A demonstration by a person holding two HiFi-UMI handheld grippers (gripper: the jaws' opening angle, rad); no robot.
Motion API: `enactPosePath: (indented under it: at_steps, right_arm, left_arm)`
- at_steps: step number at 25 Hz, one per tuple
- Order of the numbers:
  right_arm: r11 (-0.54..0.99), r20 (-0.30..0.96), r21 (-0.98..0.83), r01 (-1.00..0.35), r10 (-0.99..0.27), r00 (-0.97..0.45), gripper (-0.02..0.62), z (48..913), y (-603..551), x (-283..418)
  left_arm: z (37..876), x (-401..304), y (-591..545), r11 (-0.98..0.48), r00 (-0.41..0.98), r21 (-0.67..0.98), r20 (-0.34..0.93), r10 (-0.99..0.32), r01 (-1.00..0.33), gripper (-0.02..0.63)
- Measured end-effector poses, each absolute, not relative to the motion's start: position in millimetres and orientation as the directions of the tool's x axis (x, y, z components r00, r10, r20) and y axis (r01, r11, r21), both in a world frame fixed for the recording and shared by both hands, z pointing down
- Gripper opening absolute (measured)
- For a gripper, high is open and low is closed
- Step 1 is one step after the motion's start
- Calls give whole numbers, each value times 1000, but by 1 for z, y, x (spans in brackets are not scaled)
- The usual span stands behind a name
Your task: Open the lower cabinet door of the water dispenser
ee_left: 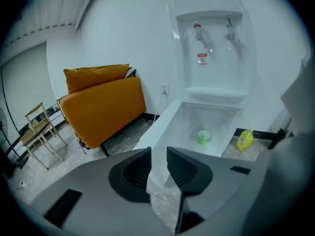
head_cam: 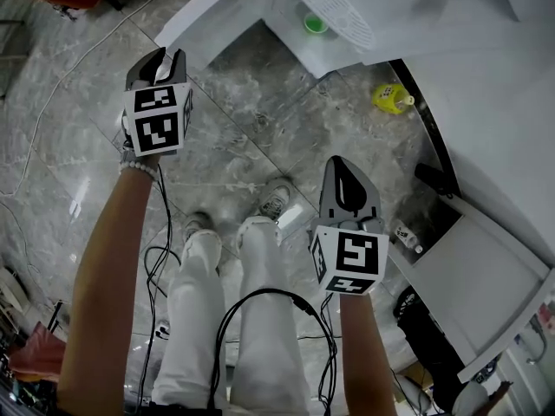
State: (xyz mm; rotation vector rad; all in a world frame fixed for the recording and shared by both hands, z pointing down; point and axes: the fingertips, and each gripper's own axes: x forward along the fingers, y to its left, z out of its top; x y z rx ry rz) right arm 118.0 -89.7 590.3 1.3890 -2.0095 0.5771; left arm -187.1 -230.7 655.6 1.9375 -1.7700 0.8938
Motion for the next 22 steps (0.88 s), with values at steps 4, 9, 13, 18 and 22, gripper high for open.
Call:
enactPosePath:
  at_steps: [4, 9, 13, 18, 22]
  right_arm:
    - [356, 688, -15, -934, -674, -268, 5, 566, -94, 105]
    - [364, 652, -18, -931, -702, -287, 5, 524, -100, 91]
    - [384, 628, -13, -923, -716, -306, 5, 492, -90, 77]
    - [413, 606, -3, -911, -724, -330, 5, 442, -79, 55]
    - [433, 579, 3, -902, -736, -352, 5, 398, -73, 43]
  left_arm:
    - [629, -154, -200, -193, 88, -86, 663, -743, -977, 46]
    - [577, -129, -166, -227, 154, -28, 655, -740, -973, 12]
    - [522, -122, -140, -235, 197, 21, 621, -758, -972, 12]
    - [448, -116, -117, -327, 284, 33, 581, -763, -945, 12]
    - [392, -115, -98, -374, 346, 67, 556, -756, -925, 12]
